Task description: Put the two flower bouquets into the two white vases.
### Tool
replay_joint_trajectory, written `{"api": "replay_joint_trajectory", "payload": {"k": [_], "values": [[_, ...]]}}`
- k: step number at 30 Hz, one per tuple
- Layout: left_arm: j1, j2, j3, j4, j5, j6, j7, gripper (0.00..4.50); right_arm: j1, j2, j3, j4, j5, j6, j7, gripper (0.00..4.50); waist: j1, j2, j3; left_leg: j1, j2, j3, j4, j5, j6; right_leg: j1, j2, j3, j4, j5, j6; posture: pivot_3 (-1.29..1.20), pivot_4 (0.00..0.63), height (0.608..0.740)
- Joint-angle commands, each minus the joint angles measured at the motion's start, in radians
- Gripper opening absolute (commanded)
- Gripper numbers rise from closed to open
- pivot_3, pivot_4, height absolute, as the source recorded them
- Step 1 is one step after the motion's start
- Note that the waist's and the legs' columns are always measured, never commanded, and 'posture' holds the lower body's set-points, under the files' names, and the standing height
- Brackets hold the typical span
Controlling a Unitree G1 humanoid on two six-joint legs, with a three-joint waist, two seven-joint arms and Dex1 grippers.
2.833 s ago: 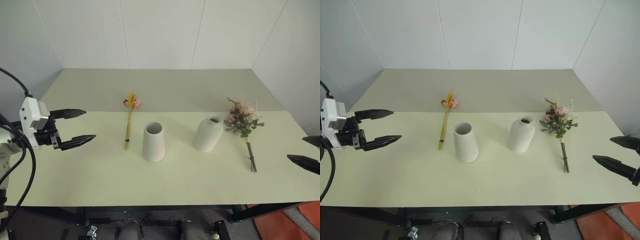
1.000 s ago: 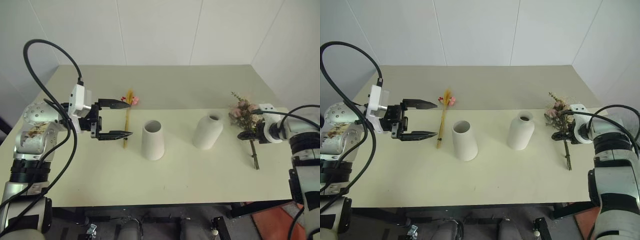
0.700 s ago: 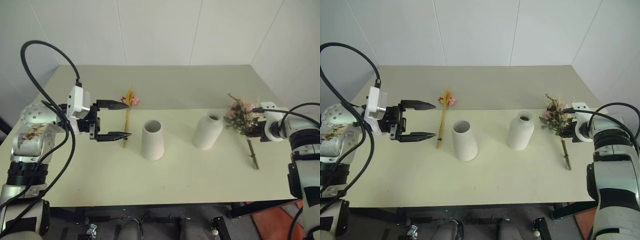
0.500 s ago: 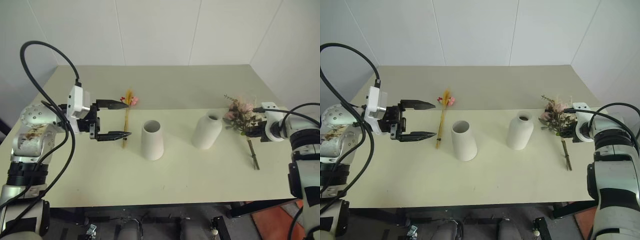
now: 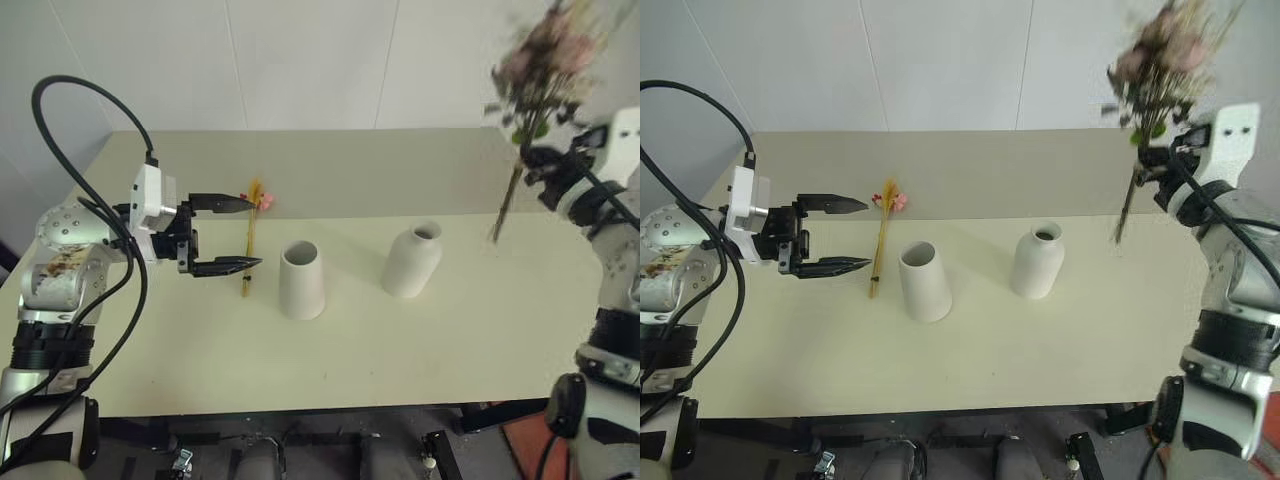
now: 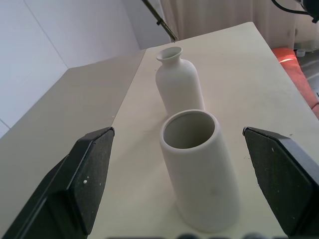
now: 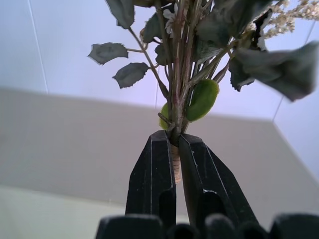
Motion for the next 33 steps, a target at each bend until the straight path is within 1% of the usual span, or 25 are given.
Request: {"api": "replay_joint_trajectory", "payload": {"k": [1, 3, 5, 7, 10, 13, 16, 20, 24, 31, 33], "values": [[-0.005, 0.025, 0.052, -0.018, -0.020, 0.011, 0.020, 4.50, 0.004, 0.087, -0.082, -0.160, 0.163, -0.023, -0.068, 0.04, -0.001, 0.000, 0.000, 0.001, 0.000, 0.000, 0.000, 0.000, 0.000, 0.001, 0.000, 0.000, 0.000, 0.000, 0.000, 0.00, 0.150, 0.740], [-0.004, 0.029, 0.057, -0.017, -0.019, 0.015, 0.022, 4.50, -0.015, 0.136, -0.114, -0.195, 0.263, 0.020, -0.119, 0.04, -0.001, 0.000, 0.000, 0.003, 0.000, 0.001, 0.000, 0.000, 0.000, 0.002, 0.000, 0.002, 0.000, 0.000, 0.000, 0.00, 0.150, 0.740], [-0.001, 0.036, 0.060, -0.019, -0.014, 0.017, 0.023, 4.50, -0.012, 0.153, -0.094, -0.241, 0.312, 0.028, -0.144, 0.04, 0.001, 0.000, 0.000, 0.006, 0.000, 0.001, 0.000, 0.000, 0.000, 0.005, 0.000, 0.002, 0.000, 0.000, 0.000, 0.00, 0.150, 0.740], [0.003, 0.042, 0.061, -0.022, -0.015, 0.022, 0.023, 4.50, 0.006, 0.145, -0.067, -0.278, 0.353, 0.032, -0.137, 0.04, 0.001, 0.000, 0.000, 0.007, 0.000, 0.001, 0.000, 0.000, 0.000, 0.006, 0.000, 0.002, -0.001, -0.001, -0.001, 0.00, 0.150, 0.740], [0.014, 0.047, 0.063, -0.030, -0.016, 0.025, 0.024, 4.50, 0.041, 0.127, -0.029, -0.298, 0.373, 0.034, -0.132, 0.04, 0.001, 0.000, 0.000, 0.007, 0.000, 0.001, 0.000, 0.000, 0.000, 0.006, 0.000, 0.002, -0.001, -0.001, -0.002, 0.00, 0.150, 0.740], [0.024, 0.049, 0.068, -0.041, -0.020, 0.030, 0.031, 4.50, 0.085, 0.127, -0.001, -0.279, 0.355, 0.001, -0.140, 0.04, 0.002, 0.000, 0.000, 0.009, 0.000, 0.001, 0.000, 0.000, 0.000, 0.008, 0.000, 0.002, -0.001, -0.001, -0.002, 0.00, 0.150, 0.740], [0.033, 0.050, 0.072, -0.054, -0.024, 0.043, 0.039, 4.50, 0.114, 0.156, 0.021, -0.232, 0.330, -0.056, -0.156, 0.04, 0.002, 0.000, 0.000, 0.010, 0.000, 0.001, 0.000, 0.000, 0.000, 0.009, 0.000, 0.002, -0.002, -0.001, -0.001, 0.00, 0.150, 0.740], [0.042, 0.043, 0.081, -0.077, -0.040, 0.067, 0.051, 4.50, 0.127, 0.166, 0.057, -0.152, 0.285, -0.154, -0.131, 0.04, 0.002, 0.000, 0.000, 0.009, 0.000, 0.001, 0.000, 0.000, 0.000, 0.009, 0.000, 0.002, -0.002, -0.001, -0.001, 0.00, 0.150, 0.740], [0.056, 0.048, 0.087, -0.091, -0.039, 0.072, 0.062, 4.50, 0.121, 0.164, 0.072, -0.095, 0.273, -0.213, -0.121, 0.04, 0.000, 0.000, 0.000, 0.009, 0.000, 0.001, 0.000, 0.000, 0.000, 0.009, 0.000, 0.002, -0.002, -0.001, -0.001, 0.00, 0.150, 0.740], [0.078, 0.050, 0.100, -0.111, -0.041, 0.080, 0.075, 4.50, 0.203, 0.160, 0.131, -0.091, 0.247, -0.266, -0.067, 0.04, 0.001, 0.000, 0.000, 0.009, 0.000, 0.001, -0.001, 0.000, 0.000, 0.009, 0.000, 0.002, -0.003, -0.001, -0.001, 0.00, 0.150, 0.740], [0.084, 0.052, 0.103, -0.112, -0.042, 0.080, 0.075, 4.50, 0.236, 0.165, 0.166, -0.103, 0.207, -0.309, -0.062, 0.04, 0.001, 0.000, 0.000, 0.009, 0.000, 0.001, -0.001, 0.000, 0.000, 0.009, 0.000, 0.002, -0.003, -0.001, -0.001, 0.00, 0.150, 0.740]]}}
